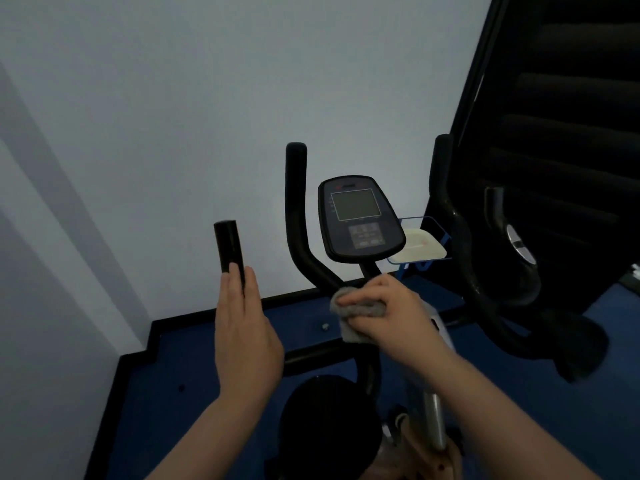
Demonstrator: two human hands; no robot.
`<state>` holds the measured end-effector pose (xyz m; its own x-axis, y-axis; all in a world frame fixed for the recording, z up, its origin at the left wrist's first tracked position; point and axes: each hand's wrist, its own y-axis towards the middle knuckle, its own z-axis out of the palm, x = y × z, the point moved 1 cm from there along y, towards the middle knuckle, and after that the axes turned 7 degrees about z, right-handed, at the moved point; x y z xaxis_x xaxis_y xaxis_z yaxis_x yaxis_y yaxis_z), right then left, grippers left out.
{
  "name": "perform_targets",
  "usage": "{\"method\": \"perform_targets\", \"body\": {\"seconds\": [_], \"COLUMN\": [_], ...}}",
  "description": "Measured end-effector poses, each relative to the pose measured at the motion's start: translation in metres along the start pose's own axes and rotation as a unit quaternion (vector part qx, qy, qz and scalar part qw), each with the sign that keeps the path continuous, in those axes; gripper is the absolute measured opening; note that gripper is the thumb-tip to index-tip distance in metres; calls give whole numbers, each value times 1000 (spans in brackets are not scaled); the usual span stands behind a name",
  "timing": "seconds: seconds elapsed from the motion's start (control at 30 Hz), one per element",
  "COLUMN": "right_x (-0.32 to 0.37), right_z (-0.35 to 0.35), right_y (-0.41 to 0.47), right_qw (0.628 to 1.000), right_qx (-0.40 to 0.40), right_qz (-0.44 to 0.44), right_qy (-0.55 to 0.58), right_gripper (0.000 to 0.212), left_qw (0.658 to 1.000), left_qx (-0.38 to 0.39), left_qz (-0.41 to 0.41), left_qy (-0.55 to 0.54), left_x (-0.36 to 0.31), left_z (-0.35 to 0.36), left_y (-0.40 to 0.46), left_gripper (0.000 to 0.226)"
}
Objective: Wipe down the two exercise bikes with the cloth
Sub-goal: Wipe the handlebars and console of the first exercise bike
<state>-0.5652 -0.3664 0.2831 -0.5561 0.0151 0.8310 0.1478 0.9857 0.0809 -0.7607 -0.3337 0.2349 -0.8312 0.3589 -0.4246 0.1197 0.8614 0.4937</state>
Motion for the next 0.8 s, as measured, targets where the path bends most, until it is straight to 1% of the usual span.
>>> {"method": "perform_targets", "body": {"seconds": [0.07, 0.13, 0.17, 0.2, 0.3, 0.4, 0.5, 0.53, 0.57, 0.6, 0.67, 0.73, 0.8], "right_x": [5, 13, 17, 17, 2, -17, -22, -17, -11, -5, 3, 0, -13], "right_z": [-8, -7, -2, 5, 17, 12, 1, -2, -4, -4, 4, 17, 26], "right_y": [8, 17, 20, 20, 5, -18, -25, -20, -14, -8, -4, -19, -47], "right_qw": [1000, 996, 995, 995, 995, 992, 996, 997, 998, 997, 995, 991, 985], "right_qx": [-16, -73, -87, -86, -85, -101, -44, -20, -12, -24, -75, -116, -142], "right_qz": [1, -33, -45, -47, -42, -69, -64, -58, -57, -57, -48, -47, -65], "right_qy": [27, 26, 18, 7, -21, -26, -49, -45, -40, -38, -41, -47, -67], "right_gripper": [37, 33, 28, 26, 34, 29, 25, 21, 19, 17, 19, 24, 26], "left_qw": [1000, 1000, 999, 998, 986, 971, 971, 973, 976, 977, 979, 981, 982], "left_qx": [6, 12, 15, 17, 14, 10, 26, 35, 45, 56, 75, 80, 81], "left_qz": [-8, -17, -22, -28, -56, -91, -97, -92, -88, -84, -79, -71, -66], "left_qy": [4, -18, -35, -58, -155, -220, -218, -208, -197, -186, -170, -161, -158], "left_x": [-4, -8, -9, -9, -11, -17, -23, -24, -25, -25, -25, -26, -27], "left_z": [-1, -2, -3, -5, -9, -13, -16, -17, -18, -20, -21, -21, -21], "left_y": [-3, -7, -10, -12, -23, -36, -48, -52, -54, -56, -57, -58, -59], "left_gripper": [70, 68, 68, 68, 68, 66, 61, 60, 58, 57, 55, 54, 53]}}
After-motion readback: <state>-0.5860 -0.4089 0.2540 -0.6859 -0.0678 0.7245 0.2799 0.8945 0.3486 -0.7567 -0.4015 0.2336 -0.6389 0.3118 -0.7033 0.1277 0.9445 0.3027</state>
